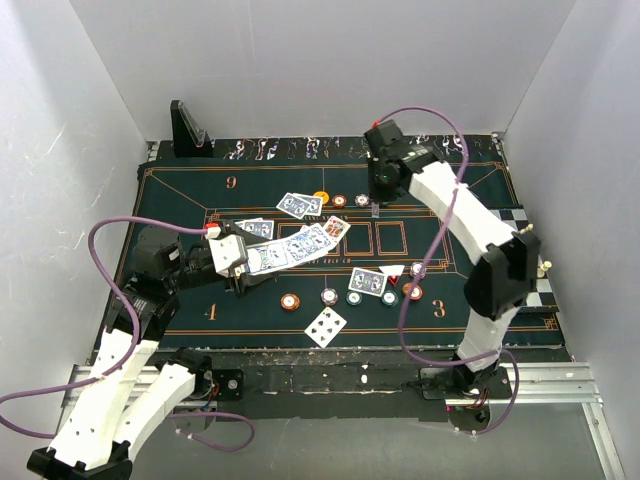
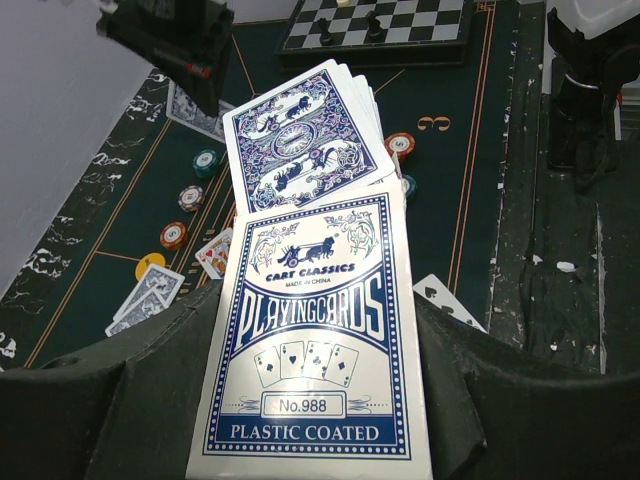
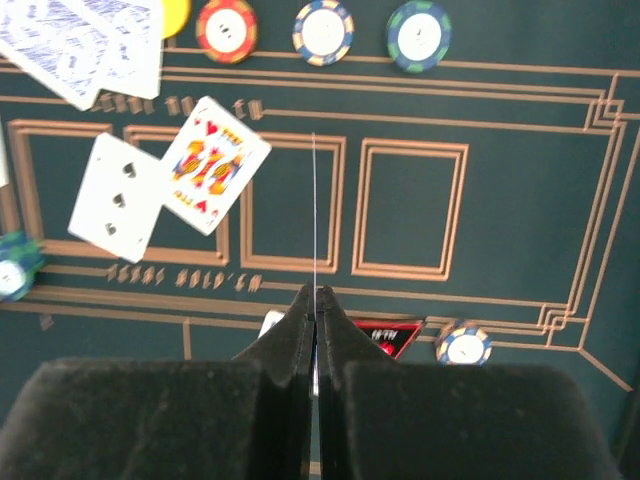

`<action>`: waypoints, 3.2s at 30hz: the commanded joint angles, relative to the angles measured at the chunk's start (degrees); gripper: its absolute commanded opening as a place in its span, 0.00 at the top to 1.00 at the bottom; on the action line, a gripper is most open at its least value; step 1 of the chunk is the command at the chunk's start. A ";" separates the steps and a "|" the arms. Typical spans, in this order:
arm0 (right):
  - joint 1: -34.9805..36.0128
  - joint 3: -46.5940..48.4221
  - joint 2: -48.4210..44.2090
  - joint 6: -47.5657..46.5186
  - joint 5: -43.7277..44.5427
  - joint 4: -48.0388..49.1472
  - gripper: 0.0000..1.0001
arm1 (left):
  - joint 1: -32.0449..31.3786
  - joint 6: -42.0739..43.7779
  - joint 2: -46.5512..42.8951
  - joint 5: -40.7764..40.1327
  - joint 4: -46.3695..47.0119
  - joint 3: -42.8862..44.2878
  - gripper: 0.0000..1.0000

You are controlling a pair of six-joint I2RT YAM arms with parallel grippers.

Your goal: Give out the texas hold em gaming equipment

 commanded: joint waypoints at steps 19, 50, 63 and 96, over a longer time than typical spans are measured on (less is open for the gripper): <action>13.92 22.03 34.70 -9.75 27.17 -6.15 0.99 | 0.23 0.61 -1.50 -0.06 -1.66 2.68 1.00; 11.30 10.79 18.47 -0.79 -2.35 -1.32 0.50 | 0.23 0.35 -1.59 -0.32 -0.78 1.89 1.00; -2.94 -7.83 -15.54 12.56 -35.65 11.51 0.18 | 0.23 0.87 -1.58 1.00 0.36 1.28 1.00; 9.71 -24.46 -24.88 29.71 -51.76 31.11 0.13 | 0.15 -0.01 -1.15 2.93 3.96 1.19 1.00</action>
